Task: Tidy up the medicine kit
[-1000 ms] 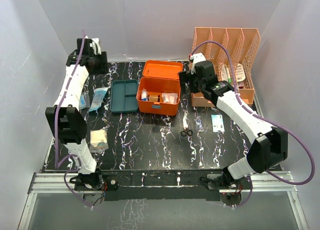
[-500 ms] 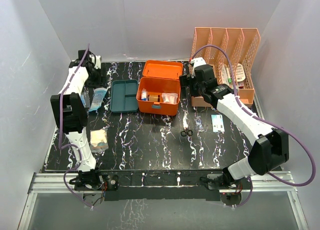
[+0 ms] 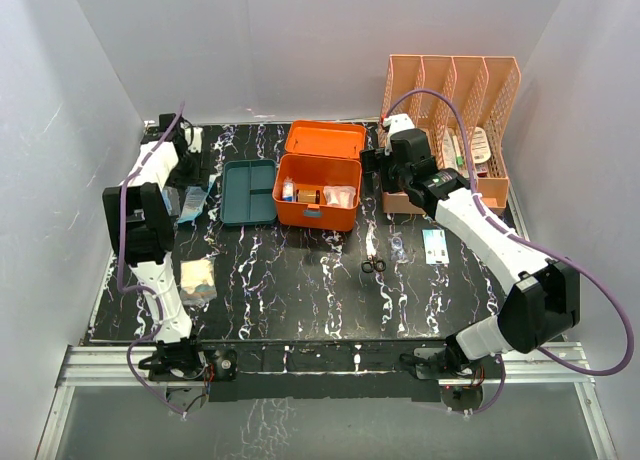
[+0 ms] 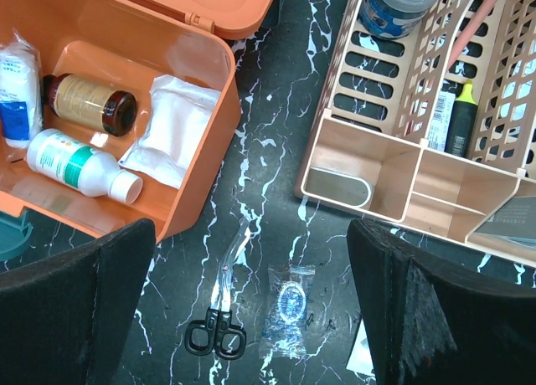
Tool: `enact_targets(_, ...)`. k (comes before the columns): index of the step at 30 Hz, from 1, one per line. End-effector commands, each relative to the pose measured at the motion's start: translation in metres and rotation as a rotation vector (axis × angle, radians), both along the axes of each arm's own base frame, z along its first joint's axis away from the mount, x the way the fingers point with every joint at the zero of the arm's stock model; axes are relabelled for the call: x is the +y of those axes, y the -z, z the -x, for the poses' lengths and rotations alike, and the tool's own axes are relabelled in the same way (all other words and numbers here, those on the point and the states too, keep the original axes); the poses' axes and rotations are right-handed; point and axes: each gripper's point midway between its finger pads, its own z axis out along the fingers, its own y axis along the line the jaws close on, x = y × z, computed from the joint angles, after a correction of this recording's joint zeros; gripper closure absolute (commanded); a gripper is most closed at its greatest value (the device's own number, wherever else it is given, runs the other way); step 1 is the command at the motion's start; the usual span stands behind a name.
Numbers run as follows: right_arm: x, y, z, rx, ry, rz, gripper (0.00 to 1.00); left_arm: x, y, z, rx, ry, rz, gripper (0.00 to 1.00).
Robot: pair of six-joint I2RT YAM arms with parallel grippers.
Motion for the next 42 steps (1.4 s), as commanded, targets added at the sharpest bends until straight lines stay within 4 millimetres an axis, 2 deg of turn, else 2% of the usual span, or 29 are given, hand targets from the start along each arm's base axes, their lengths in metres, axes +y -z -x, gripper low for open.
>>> enact_targets(1,0.001,-0.021,-0.002,-0.07,0.013,-0.032,0.02,0.009,0.017,0.006,0.038,0.005,-0.033,0.36)
enact_targets(5,0.0,-0.02,-0.002,-0.07,0.016,-0.027,0.02,0.008,0.031,0.009,0.07,0.007,-0.025,0.4)
enact_targets(7,0.0,-0.018,-0.001,-0.068,0.017,-0.026,0.02,0.006,0.036,0.011,0.084,0.009,-0.016,0.49)
enact_targets(13,-0.003,-0.016,0.0,-0.07,0.023,-0.018,0.02,0.004,0.034,0.014,0.102,-0.014,-0.001,0.81)
enact_targets(16,-0.003,-0.017,-0.001,-0.073,0.021,-0.012,0.02,0.005,0.026,0.012,0.096,-0.022,-0.002,0.91)
enact_targets(19,-0.002,-0.016,-0.003,-0.071,0.019,-0.009,0.02,0.005,0.003,0.005,0.064,-0.026,0.001,0.91)
enact_targets(23,-0.001,-0.016,-0.005,-0.078,0.019,-0.012,0.02,-0.002,-0.048,-0.011,-0.01,-0.03,0.039,0.91)
enact_targets(26,-0.003,-0.016,-0.007,-0.08,0.033,-0.008,0.02,-0.015,-0.086,-0.02,-0.054,-0.009,0.069,0.9)
enact_targets(29,-0.005,-0.018,-0.01,-0.091,0.056,-0.009,0.02,-0.039,-0.118,-0.028,-0.102,0.026,0.103,0.9)
enact_targets(31,-0.008,-0.02,-0.013,-0.099,0.081,-0.006,0.02,-0.062,-0.132,-0.03,-0.118,0.049,0.142,0.89)
enact_targets(38,-0.019,-0.023,-0.016,-0.117,0.153,0.012,0.02,-0.159,-0.166,-0.032,-0.197,0.103,0.369,0.9)
enact_targets(42,-0.026,-0.024,-0.014,-0.116,0.182,0.02,0.02,-0.204,-0.184,-0.037,-0.252,0.129,0.457,0.91)
